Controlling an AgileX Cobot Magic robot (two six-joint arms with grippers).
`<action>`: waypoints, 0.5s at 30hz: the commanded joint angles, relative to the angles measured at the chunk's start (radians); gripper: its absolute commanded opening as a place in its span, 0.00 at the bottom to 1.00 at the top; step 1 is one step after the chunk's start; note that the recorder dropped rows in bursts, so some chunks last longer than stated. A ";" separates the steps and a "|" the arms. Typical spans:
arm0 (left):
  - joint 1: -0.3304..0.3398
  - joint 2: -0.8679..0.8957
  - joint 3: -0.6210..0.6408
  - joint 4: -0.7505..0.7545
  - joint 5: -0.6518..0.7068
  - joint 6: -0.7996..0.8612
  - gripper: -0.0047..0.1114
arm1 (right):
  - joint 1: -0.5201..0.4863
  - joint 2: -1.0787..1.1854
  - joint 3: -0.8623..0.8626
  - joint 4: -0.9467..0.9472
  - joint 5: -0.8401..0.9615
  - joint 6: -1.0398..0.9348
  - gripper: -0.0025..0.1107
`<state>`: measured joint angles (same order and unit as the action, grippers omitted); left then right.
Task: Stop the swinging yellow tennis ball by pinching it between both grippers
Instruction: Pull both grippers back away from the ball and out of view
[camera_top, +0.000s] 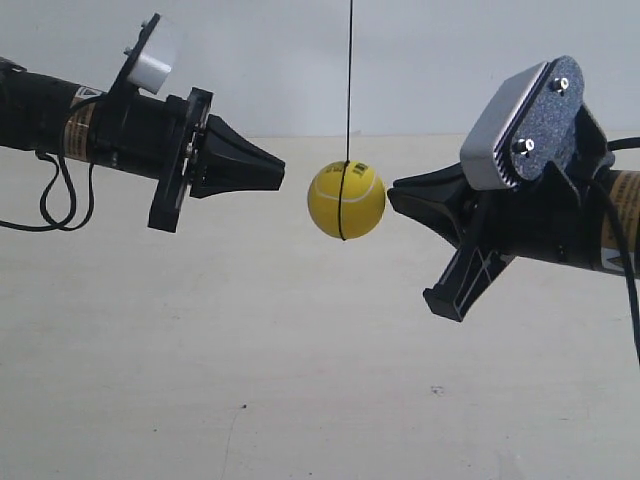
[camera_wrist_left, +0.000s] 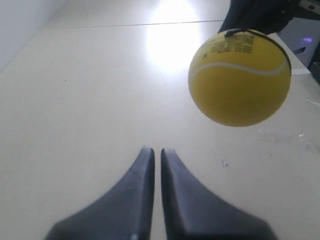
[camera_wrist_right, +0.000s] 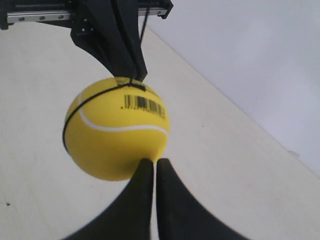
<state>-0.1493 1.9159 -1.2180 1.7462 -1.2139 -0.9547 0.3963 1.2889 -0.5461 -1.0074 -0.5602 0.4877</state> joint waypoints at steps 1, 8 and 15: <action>0.003 0.000 -0.005 -0.002 -0.007 0.002 0.08 | -0.008 0.000 -0.003 0.006 -0.004 -0.003 0.02; 0.030 -0.007 -0.005 -0.002 -0.007 0.002 0.08 | -0.008 -0.002 -0.005 0.059 -0.006 -0.083 0.02; 0.139 -0.140 -0.005 -0.004 -0.007 -0.100 0.08 | -0.008 -0.143 -0.052 0.280 0.219 -0.271 0.02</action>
<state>-0.0210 1.8304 -1.2180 1.7485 -1.2133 -1.0210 0.3963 1.1970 -0.5819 -0.7626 -0.3977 0.2467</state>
